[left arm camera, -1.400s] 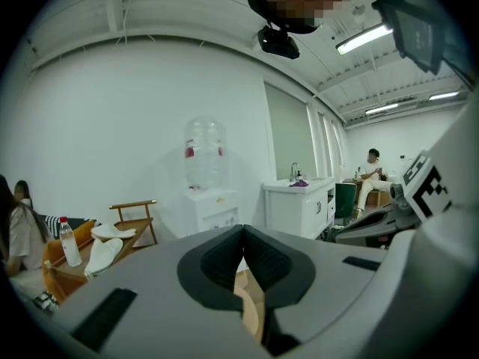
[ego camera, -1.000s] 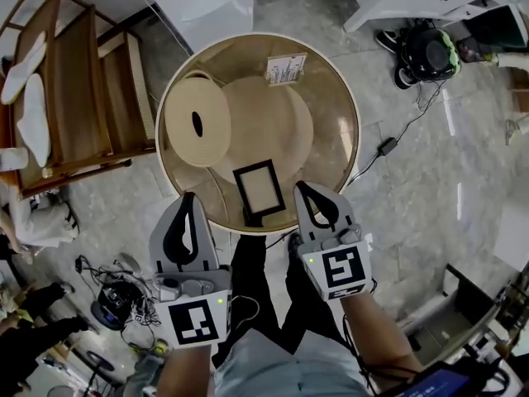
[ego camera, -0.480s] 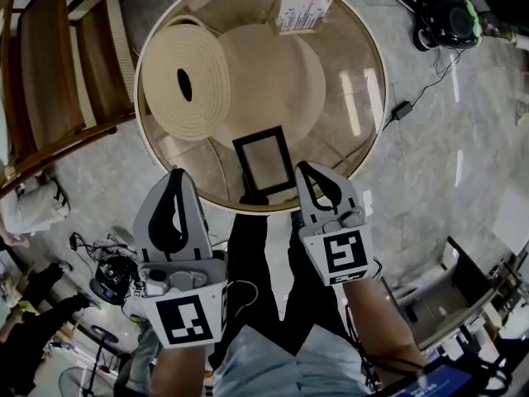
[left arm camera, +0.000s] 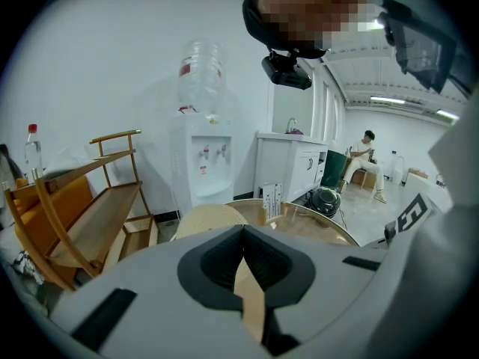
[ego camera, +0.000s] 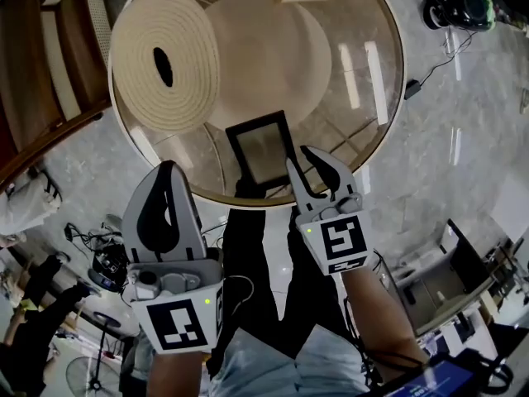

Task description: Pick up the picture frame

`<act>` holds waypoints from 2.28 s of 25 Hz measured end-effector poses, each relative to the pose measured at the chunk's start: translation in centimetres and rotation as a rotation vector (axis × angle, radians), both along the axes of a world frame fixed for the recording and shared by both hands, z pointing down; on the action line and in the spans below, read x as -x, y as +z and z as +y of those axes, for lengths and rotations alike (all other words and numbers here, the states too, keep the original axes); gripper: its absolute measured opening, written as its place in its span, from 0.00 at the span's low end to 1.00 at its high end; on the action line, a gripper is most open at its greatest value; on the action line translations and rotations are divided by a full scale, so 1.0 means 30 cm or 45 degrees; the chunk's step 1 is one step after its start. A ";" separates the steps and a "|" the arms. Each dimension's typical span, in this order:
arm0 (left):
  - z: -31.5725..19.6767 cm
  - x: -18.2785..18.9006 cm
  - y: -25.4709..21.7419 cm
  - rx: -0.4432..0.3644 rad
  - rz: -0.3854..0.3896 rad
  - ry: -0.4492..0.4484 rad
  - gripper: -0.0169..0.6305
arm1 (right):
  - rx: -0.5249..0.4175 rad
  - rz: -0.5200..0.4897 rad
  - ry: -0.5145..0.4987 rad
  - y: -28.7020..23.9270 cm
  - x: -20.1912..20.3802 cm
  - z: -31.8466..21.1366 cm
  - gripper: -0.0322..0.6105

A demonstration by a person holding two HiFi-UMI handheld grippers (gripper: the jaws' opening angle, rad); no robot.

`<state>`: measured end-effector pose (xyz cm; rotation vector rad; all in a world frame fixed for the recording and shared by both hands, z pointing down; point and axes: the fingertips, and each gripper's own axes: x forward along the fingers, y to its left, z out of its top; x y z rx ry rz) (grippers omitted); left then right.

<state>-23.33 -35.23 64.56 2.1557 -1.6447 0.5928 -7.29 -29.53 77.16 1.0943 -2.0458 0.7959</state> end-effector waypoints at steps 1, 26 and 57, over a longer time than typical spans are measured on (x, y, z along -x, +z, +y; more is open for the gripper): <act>-0.001 -0.002 0.012 0.005 0.000 0.003 0.05 | 0.021 0.003 0.006 0.016 -0.003 0.007 0.21; 0.025 -0.005 0.108 0.078 0.030 -0.012 0.05 | 0.151 0.009 0.048 0.202 -0.001 0.048 0.22; 0.009 -0.156 -0.633 -0.313 0.030 -0.008 0.05 | -0.425 -0.083 0.082 -0.682 -0.082 -0.180 0.17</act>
